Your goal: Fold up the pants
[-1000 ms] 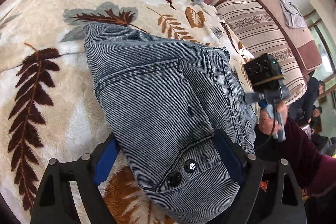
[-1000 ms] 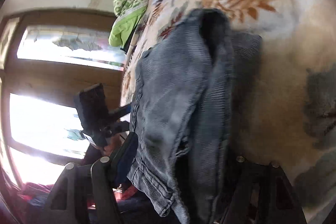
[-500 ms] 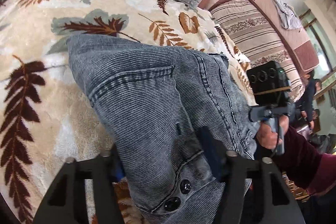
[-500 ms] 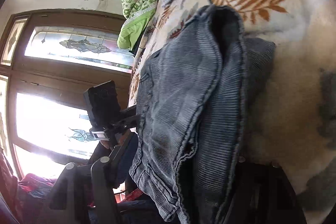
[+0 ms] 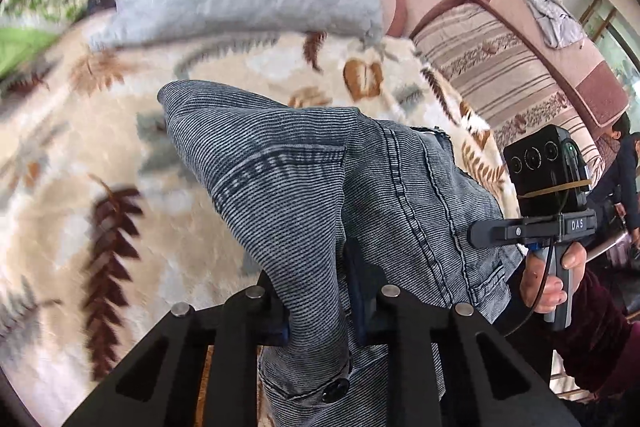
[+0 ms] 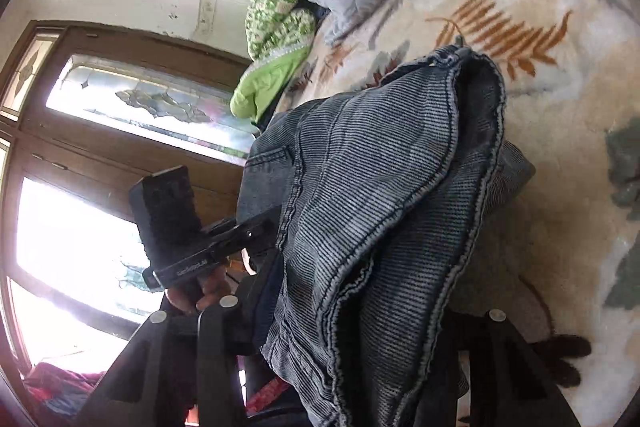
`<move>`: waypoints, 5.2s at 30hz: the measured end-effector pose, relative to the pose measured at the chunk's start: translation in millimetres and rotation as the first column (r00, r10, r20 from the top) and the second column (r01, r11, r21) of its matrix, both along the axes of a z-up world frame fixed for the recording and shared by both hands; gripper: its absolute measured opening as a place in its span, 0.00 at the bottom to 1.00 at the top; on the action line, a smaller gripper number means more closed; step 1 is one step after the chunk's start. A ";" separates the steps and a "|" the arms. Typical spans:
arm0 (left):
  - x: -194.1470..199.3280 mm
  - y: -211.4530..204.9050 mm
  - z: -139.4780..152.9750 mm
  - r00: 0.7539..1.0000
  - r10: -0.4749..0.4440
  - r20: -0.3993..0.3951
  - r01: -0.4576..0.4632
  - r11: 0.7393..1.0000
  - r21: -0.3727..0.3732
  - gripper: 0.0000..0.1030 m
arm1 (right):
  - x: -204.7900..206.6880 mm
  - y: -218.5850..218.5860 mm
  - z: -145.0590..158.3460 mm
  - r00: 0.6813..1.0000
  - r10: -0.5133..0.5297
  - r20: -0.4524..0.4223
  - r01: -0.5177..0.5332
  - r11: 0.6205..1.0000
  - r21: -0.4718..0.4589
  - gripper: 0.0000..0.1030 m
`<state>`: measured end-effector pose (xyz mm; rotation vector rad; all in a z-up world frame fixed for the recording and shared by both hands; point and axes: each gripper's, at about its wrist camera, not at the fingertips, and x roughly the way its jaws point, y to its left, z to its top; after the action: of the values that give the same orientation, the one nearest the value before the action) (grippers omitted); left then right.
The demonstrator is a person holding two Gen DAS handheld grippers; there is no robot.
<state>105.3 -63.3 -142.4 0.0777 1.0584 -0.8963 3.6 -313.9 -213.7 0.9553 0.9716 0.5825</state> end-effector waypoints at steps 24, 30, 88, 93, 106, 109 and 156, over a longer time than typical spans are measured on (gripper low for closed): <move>123.1 -45.0 27.7 0.991 0.120 0.061 -0.123 0.991 0.055 0.23 | 136.0 -29.6 54.2 0.989 -0.067 0.133 0.076 0.995 -0.069 0.47; 121.7 -42.3 -58.9 0.979 0.163 -0.121 -0.147 0.980 0.134 0.29 | 140.3 -25.7 -25.0 0.998 -0.048 -0.031 0.045 0.996 -0.072 0.47; -89.0 10.4 134.2 0.590 0.418 0.691 -0.605 0.796 0.035 0.95 | -102.9 86.3 206.9 0.781 -0.048 0.623 0.519 0.605 -0.603 0.70; -84.7 8.7 126.9 0.600 0.421 0.680 -0.606 0.794 0.043 0.95 | -106.2 81.4 214.3 0.758 -0.050 0.650 0.559 0.564 -0.608 0.71; -70.2 22.9 93.3 0.620 0.473 0.627 -0.651 0.756 0.073 0.95 | -80.3 70.7 152.8 0.856 -0.098 0.508 0.471 0.555 -0.686 0.71; -67.5 28.0 89.3 0.617 0.484 0.621 -0.663 0.745 0.078 0.95 | -75.8 72.0 149.6 0.863 -0.095 0.496 0.459 0.559 -0.691 0.71; -102.1 112.6 157.9 0.422 0.627 0.655 -0.766 0.633 -0.113 1.00 | -66.4 137.5 179.3 0.852 0.029 0.522 0.420 0.556 -0.717 0.71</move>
<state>3.2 49.3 15.5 0.0928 0.4101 0.0725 -62.8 -176.4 -34.4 0.0356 0.5349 0.0904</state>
